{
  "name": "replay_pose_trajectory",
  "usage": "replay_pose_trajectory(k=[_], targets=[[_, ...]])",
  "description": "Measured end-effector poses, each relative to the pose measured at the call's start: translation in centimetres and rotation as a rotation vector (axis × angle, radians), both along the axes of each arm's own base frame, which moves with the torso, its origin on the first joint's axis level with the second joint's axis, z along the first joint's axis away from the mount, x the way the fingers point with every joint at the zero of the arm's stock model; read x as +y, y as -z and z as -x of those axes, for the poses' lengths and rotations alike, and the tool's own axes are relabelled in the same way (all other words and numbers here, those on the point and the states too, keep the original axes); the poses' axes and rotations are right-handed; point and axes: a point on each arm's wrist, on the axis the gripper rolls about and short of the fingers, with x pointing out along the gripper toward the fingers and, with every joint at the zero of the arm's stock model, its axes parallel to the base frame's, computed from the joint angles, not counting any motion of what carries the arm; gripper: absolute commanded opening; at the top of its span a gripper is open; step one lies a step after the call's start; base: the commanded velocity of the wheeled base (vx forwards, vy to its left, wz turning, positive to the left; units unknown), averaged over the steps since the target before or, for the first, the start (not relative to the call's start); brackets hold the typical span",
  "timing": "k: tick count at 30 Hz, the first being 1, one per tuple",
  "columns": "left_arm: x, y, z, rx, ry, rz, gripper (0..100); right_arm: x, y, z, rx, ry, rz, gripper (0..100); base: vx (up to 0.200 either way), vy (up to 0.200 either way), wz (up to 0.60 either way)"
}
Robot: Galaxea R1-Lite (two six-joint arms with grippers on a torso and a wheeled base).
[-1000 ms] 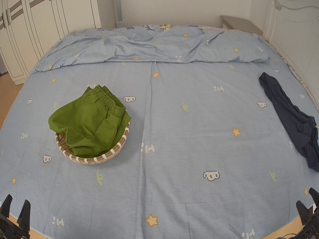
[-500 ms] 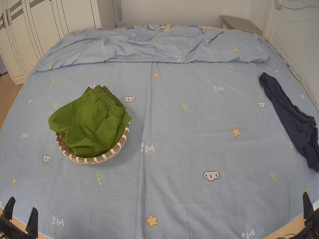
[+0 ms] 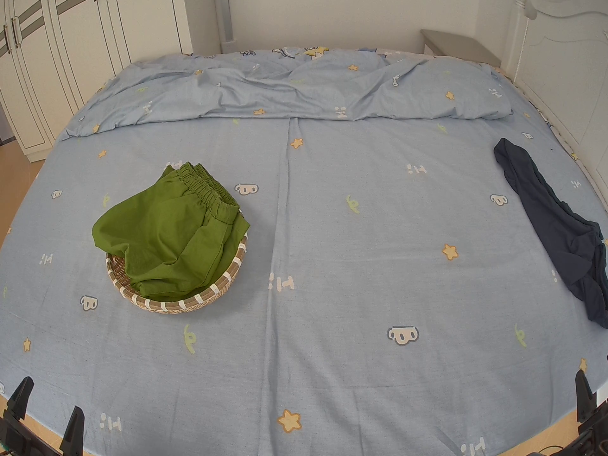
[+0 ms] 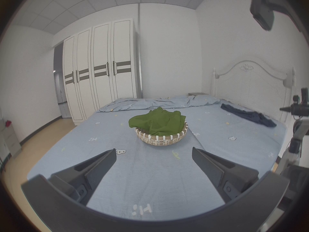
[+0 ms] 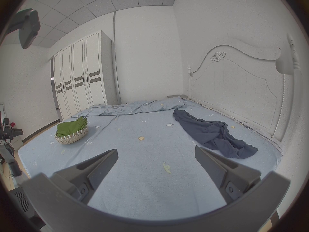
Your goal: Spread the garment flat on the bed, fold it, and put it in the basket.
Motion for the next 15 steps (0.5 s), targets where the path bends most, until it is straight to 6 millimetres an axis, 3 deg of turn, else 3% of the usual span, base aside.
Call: replay_pose_trajectory(k=[15], targets=[[0.12, 0.16, 0.00, 0.017, -0.051, 0.087, 100, 0.04, 0.09, 0.01, 0.008, -0.013, 0.031, 100, 0.000, 0.000, 0.00]])
